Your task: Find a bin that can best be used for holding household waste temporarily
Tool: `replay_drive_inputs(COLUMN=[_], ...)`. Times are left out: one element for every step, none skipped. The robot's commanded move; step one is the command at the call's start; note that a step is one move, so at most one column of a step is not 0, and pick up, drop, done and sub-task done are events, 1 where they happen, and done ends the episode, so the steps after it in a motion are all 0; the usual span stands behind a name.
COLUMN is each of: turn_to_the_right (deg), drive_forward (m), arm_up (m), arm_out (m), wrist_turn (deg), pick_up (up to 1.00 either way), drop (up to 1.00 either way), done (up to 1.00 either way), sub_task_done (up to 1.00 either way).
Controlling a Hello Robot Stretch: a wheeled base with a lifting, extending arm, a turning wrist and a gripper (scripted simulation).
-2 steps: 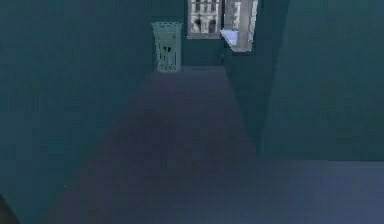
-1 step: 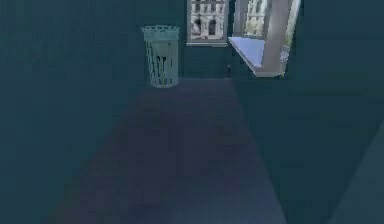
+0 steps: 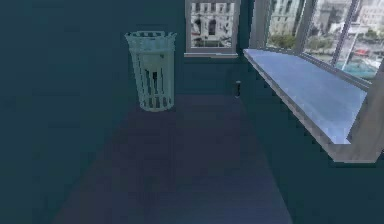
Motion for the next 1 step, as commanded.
replay_drive_inputs(turn_to_the_right=[0.0], drive_forward=[1.00], arm_up=[0.00], arm_out=[0.00], wrist_turn=[0.0], pick_up=[0.00], drop=[0.00], done=[0.00], sub_task_done=[0.00])
